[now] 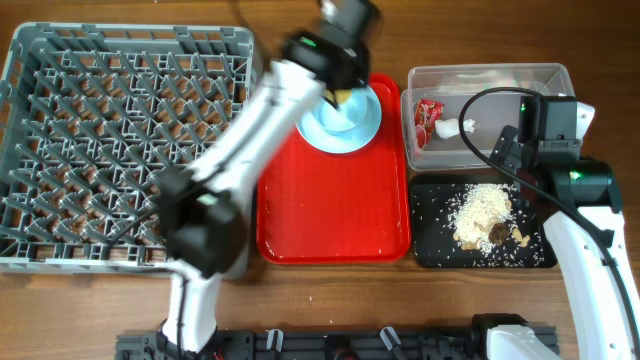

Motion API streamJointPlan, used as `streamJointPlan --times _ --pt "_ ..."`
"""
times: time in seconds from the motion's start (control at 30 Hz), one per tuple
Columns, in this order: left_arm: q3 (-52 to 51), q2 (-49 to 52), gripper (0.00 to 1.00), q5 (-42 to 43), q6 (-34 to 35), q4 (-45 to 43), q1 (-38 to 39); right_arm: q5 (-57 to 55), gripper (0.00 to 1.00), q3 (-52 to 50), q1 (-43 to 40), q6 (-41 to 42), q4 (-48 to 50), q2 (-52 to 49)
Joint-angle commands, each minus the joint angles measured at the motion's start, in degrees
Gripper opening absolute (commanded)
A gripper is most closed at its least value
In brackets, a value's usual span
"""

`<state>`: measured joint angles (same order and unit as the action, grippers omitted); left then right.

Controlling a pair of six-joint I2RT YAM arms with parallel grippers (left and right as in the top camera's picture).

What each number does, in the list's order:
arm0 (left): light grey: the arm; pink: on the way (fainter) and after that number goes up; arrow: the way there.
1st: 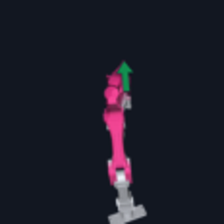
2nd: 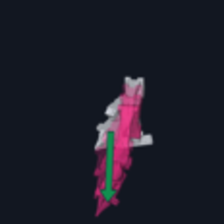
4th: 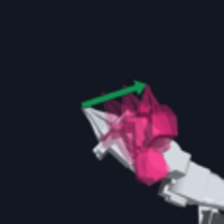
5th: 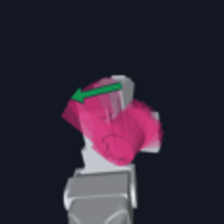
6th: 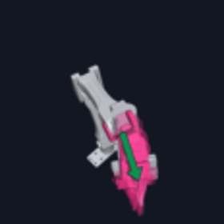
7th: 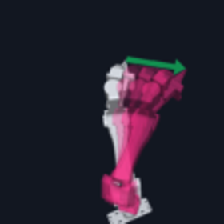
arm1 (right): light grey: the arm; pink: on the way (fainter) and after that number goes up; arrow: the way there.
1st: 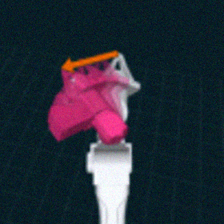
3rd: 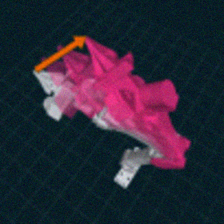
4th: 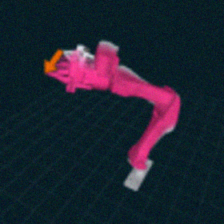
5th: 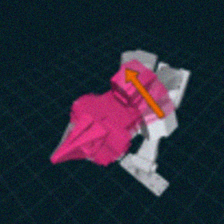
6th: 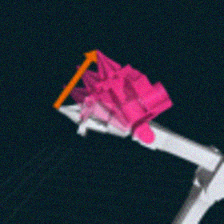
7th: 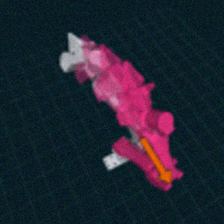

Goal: Sort waste into correct bins and load items into the dishwasher rack
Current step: 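Lift the yellow cup and place it in the dish rack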

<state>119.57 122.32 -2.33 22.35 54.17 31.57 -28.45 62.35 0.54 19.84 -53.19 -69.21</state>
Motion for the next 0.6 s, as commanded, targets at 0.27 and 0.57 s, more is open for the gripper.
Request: streamJointPlan --times 0.27,0.57 --pt "3.2 7.3 0.04 78.4 -11.9 8.4 -39.8 8.1 1.0 1.0 -0.2 -0.2 0.0 0.0" --pt "-2.8 14.3 0.04 71.3 -14.7 9.5 -44.9 8.1 1.0 1.0 -0.2 -0.3 0.0 0.0"
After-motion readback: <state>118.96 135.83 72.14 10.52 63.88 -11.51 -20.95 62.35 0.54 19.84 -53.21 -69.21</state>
